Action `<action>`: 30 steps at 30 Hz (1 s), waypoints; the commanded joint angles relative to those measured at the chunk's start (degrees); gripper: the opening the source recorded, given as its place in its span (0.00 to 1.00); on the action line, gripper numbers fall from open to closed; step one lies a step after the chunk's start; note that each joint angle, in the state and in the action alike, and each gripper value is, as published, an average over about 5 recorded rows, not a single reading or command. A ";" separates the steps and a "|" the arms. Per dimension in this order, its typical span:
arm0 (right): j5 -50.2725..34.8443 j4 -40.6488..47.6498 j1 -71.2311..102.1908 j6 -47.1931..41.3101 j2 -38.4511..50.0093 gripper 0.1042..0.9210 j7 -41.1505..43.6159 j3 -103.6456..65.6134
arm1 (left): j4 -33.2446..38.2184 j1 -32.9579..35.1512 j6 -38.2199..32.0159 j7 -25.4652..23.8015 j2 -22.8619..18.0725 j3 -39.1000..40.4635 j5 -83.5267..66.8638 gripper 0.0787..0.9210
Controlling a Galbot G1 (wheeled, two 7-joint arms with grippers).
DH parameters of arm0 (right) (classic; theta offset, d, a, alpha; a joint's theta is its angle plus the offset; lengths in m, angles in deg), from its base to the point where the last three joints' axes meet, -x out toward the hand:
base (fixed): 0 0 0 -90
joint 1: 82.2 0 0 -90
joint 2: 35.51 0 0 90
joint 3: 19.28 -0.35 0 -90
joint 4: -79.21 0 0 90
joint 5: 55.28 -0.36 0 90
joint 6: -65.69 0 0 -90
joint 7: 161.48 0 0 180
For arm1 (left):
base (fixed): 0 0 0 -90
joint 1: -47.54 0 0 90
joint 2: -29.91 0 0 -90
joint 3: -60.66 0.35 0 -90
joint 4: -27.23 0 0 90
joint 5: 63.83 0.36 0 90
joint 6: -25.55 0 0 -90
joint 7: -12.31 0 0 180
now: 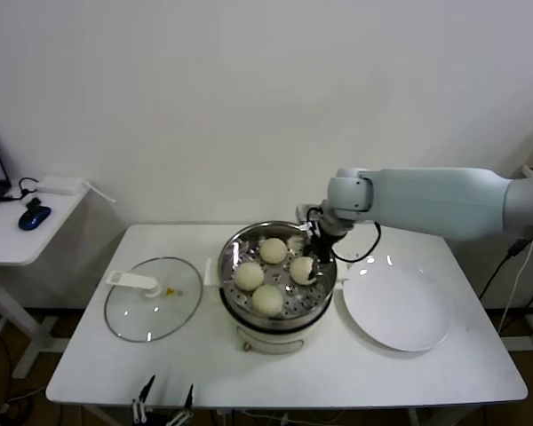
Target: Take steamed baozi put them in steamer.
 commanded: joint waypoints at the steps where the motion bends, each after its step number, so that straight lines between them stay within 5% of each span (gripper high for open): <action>1: 1.17 0.48 1.91 0.07 -0.55 0.65 0.24 -0.97 | 0.20 0.27 0.17 0.00 0.00 -0.05 0.12 0.88; 17: -5.95 -4.02 -14.58 2.23 9.37 0.88 1.37 3.09 | 2.04 1.31 0.35 -0.01 0.14 0.17 0.59 0.88; 22: -13.68 -13.21 -10.92 3.41 21.94 0.88 -15.59 -4.44 | 2.36 1.36 0.28 0.07 0.14 0.33 0.64 0.88; 30: -9.74 -27.97 16.42 6.99 44.16 0.88 -32.34 -29.72 | 2.97 0.76 0.24 0.07 -0.19 1.31 1.35 0.88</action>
